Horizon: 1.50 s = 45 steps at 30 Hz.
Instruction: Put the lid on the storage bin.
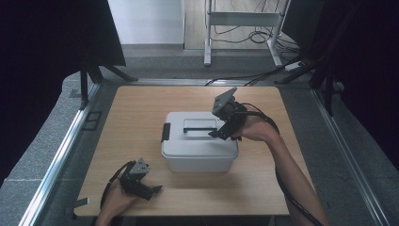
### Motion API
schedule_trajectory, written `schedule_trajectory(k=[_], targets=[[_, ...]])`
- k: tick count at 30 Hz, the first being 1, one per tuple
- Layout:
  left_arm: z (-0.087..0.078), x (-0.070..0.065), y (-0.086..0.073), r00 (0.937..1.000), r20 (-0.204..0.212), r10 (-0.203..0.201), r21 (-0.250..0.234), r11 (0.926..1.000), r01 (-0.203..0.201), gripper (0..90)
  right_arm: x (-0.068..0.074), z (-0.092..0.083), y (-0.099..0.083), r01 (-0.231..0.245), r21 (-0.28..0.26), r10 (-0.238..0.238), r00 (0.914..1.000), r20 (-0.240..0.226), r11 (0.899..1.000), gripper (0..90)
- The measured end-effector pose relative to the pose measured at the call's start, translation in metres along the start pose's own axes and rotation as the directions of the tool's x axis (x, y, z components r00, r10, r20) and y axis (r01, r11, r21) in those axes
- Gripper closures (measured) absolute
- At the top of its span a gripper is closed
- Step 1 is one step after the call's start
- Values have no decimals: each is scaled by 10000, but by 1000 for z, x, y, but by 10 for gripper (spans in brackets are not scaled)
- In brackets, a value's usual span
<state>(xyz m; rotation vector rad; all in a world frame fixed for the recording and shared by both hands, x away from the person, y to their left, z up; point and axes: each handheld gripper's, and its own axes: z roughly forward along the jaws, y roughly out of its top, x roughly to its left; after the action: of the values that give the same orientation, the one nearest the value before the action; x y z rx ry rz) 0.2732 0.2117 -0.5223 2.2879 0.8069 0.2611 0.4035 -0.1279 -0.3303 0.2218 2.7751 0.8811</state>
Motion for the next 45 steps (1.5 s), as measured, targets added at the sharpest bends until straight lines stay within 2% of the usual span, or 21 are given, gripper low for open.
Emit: schedule_trajectory(k=[6, 10, 15, 19, 24, 32, 45], targets=[[0, 0, 0, 10000, -1, -14, -7, 10000, 14, 0, -2, -15, -20, -806, -114, 811, 9955, 494, 9967, 134], [0, 0, 0, 10000, -3, -16, -5, 10000, 16, 0, -2, -23, -34, -1219, -102, 1223, 9896, 755, 9925, 131], [0, 0, 0, 10000, -6, -6, -3, 10000, 6, 0, -2, -34, -52, -1733, -245, 1750, 9771, 1211, 9846, 122], [0, 0, 0, 10000, -15, -12, 3, 10000, 12, 0, 0, -43, -66, -1938, -346, 1968, 9695, 1461, 9804, 99], [0, 0, 0, 10000, -30, -32, 6, 10000, 32, 0, 5, -53, -83, -2311, -429, 2351, 9544, 1840, 9720, 70], [0, -1, 0, 10000, -45, -44, 8, 10000, 44, 0, 10, -66, -115, -3057, -692, 3134, 9221, 2269, 9496, 41], [0, -1, 0, 9999, -84, -78, 8, 10000, 78, 0, 27, -78, -160, -3595, -1038, 3740, 8840, 2806, 9274, 40]])
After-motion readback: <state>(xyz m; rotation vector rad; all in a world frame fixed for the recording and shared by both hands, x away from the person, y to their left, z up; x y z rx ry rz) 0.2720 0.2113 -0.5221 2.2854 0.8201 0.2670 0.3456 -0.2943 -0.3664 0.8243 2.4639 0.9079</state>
